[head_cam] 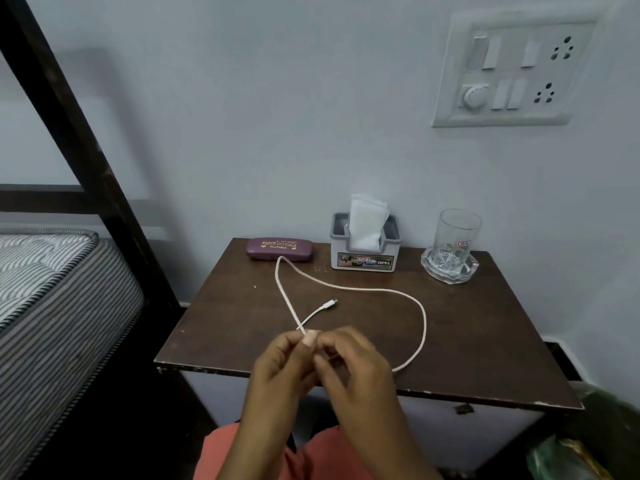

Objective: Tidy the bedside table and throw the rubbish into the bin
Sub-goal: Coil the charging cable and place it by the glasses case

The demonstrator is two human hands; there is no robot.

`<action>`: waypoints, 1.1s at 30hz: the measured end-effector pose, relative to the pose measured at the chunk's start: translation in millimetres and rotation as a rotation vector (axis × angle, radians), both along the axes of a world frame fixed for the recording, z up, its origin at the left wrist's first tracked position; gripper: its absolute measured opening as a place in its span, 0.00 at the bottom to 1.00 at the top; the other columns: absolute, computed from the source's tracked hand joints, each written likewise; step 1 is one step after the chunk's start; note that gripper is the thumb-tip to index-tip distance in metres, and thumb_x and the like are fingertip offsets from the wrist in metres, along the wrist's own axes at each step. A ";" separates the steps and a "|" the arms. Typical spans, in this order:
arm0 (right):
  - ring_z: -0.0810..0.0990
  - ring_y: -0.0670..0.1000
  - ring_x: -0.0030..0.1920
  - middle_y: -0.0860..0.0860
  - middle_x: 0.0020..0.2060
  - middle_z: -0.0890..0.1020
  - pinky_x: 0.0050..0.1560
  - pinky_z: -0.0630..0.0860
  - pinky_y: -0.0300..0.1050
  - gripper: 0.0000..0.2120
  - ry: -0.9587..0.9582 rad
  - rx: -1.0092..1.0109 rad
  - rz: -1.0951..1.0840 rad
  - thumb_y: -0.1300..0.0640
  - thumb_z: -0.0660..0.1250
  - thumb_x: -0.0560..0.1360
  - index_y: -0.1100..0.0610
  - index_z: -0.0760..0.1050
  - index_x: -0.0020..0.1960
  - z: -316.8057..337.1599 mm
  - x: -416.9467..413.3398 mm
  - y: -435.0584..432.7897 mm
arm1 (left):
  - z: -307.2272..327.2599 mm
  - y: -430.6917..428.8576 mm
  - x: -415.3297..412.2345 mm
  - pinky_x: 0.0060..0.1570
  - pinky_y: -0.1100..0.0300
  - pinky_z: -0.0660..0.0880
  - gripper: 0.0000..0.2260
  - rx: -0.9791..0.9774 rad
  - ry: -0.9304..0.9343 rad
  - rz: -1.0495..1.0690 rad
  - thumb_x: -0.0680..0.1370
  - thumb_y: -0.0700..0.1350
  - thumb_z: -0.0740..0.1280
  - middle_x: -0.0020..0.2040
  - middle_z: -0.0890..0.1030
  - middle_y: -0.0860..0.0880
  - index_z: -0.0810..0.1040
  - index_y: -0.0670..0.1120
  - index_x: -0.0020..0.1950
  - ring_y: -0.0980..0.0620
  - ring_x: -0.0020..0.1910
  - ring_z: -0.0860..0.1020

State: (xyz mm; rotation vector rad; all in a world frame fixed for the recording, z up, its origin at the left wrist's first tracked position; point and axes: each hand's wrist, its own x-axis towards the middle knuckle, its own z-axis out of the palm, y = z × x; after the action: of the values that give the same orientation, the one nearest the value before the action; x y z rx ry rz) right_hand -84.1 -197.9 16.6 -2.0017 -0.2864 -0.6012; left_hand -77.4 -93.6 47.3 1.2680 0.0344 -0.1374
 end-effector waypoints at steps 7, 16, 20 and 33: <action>0.76 0.42 0.60 0.47 0.58 0.79 0.59 0.73 0.41 0.16 -0.215 -0.123 -0.002 0.65 0.64 0.76 0.53 0.77 0.61 42.5 5.6 -32.5 | 25.9 -0.8 -11.3 0.29 0.64 0.76 0.12 0.173 -0.132 0.077 0.80 0.43 0.57 0.26 0.73 0.50 0.74 0.40 0.40 0.50 0.26 0.74; 0.72 0.43 0.63 0.53 0.58 0.77 0.64 0.67 0.39 0.12 -0.371 -0.023 0.086 0.63 0.65 0.76 0.57 0.75 0.59 51.5 45.3 -21.5 | 73.5 -16.8 -26.8 0.23 0.64 0.73 0.07 -0.346 0.035 -0.118 0.72 0.45 0.60 0.27 0.63 0.51 0.73 0.43 0.40 0.58 0.20 0.62; 0.64 0.50 0.72 0.53 0.64 0.75 0.69 0.64 0.59 0.14 -0.399 -0.064 0.184 0.63 0.64 0.76 0.57 0.76 0.60 51.3 52.1 -15.3 | 71.1 -11.2 -20.1 0.24 0.64 0.72 0.08 -0.429 0.165 -0.349 0.77 0.46 0.65 0.28 0.62 0.52 0.76 0.44 0.40 0.59 0.20 0.62; 0.71 0.42 0.37 0.45 0.37 0.74 0.40 0.69 0.40 0.08 0.053 -0.056 0.178 0.55 0.59 0.80 0.55 0.74 0.44 47.5 19.9 -6.2 | 72.4 -2.8 32.3 0.54 0.57 0.78 0.13 -0.307 -0.292 0.078 0.82 0.46 0.54 0.48 0.85 0.44 0.76 0.43 0.49 0.48 0.54 0.82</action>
State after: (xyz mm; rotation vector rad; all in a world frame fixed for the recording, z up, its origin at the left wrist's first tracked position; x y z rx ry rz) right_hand -64.2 -204.1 64.1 -2.0168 -0.4483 -0.4314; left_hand -45.1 -96.4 119.8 0.9677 -0.1830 0.1079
